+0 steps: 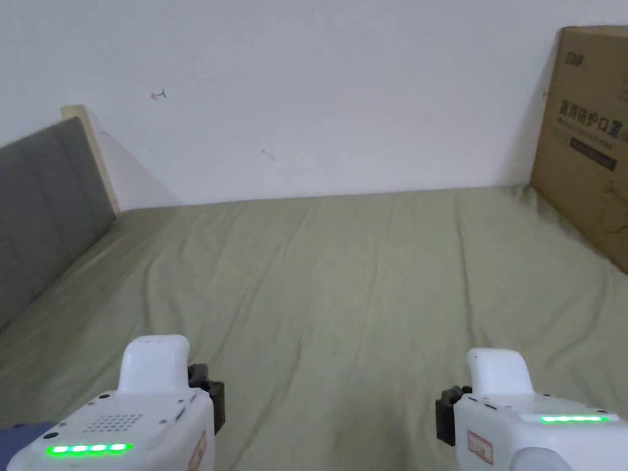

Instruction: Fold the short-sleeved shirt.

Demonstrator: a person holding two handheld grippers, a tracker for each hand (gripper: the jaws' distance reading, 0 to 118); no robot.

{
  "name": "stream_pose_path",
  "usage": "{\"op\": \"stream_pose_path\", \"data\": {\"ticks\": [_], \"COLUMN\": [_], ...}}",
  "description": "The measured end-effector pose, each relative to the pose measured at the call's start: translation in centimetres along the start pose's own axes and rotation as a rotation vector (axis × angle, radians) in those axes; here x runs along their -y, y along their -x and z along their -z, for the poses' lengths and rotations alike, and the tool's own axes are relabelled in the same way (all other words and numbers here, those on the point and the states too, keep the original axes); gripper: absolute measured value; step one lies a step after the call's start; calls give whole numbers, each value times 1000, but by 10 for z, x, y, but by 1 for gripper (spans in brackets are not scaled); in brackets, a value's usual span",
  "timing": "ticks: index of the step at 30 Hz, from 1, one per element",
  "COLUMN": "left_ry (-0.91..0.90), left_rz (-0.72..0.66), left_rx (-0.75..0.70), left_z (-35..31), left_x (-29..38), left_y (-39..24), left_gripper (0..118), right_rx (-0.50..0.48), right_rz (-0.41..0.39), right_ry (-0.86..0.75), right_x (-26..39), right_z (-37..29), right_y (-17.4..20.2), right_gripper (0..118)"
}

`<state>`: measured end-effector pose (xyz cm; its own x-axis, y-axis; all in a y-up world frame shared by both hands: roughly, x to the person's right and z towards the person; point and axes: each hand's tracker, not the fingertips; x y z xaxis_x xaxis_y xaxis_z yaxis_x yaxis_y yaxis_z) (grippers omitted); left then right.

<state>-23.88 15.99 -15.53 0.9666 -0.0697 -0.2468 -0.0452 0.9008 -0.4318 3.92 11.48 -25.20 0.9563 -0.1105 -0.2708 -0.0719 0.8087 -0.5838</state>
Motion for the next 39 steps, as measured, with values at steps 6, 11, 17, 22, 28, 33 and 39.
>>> {"op": "stream_pose_path", "data": {"ticks": [6, 11, 17, 22, 28, 33, 39], "left_ry": [-191, -320, -331, -344, -315, -310, -249], "left_rz": [21, -12, 1, -8, 8, 17, -17], "left_rx": [-95, -137, -87, -55, 4, 27, 40], "left_z": [-22, -41, -44, -46, -41, -39, -36], "left_x": [-25, -37, -43, -38, -38, -43, -44], "left_y": [-38, -42, -41, -39, -42, -45, -44], "left_gripper": [0, 0, 0, 7, 100, 100, 100], "right_rx": [122, 167, 171, 176, 128, 143, 160], "right_rz": [-92, -85, -90, -89, -66, -106, -97], "right_ry": [-351, -531, -514, -511, -520, -493, -514], "right_x": [-38, -51, -53, -49, -50, -52, -53], "right_z": [-49, -78, -80, -79, -79, -73, -74], "right_y": [18, 25, 27, 27, 25, 29, 30], "right_gripper": [0, 0, 0, 4, 113, 113, 114]}}
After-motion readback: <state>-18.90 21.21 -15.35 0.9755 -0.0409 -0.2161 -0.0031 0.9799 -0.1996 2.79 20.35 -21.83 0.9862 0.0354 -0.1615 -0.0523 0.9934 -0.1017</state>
